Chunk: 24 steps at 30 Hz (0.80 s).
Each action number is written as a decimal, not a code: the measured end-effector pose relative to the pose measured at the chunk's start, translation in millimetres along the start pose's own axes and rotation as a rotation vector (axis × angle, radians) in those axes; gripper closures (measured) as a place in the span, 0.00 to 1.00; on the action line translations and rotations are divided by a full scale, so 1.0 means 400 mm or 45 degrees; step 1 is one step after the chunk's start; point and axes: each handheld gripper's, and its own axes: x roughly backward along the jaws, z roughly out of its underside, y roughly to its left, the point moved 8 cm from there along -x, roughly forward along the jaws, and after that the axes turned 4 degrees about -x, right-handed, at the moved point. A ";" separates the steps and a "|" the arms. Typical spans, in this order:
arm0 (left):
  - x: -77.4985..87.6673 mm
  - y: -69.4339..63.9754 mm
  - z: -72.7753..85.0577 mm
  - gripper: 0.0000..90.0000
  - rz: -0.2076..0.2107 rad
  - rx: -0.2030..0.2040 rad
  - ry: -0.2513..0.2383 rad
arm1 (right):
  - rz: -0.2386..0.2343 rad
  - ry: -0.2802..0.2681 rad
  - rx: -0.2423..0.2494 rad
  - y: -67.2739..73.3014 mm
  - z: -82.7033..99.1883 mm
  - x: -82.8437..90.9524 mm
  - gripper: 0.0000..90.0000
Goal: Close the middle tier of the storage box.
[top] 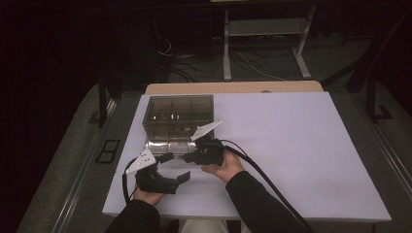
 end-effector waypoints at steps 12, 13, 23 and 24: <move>0.000 0.000 0.000 0.00 0.002 0.002 0.001 | 0.002 0.034 -0.017 0.015 0.019 -0.040 0.99; 0.000 0.000 0.000 0.00 0.002 0.000 0.001 | 0.001 0.039 -0.017 0.015 0.021 -0.043 0.99; -0.002 -0.002 0.001 0.00 0.004 0.003 0.002 | 0.039 0.084 -0.012 0.011 0.040 -0.076 0.99; -0.002 -0.001 0.001 0.00 0.005 0.001 0.004 | 0.050 0.089 -0.018 0.010 0.041 -0.079 0.99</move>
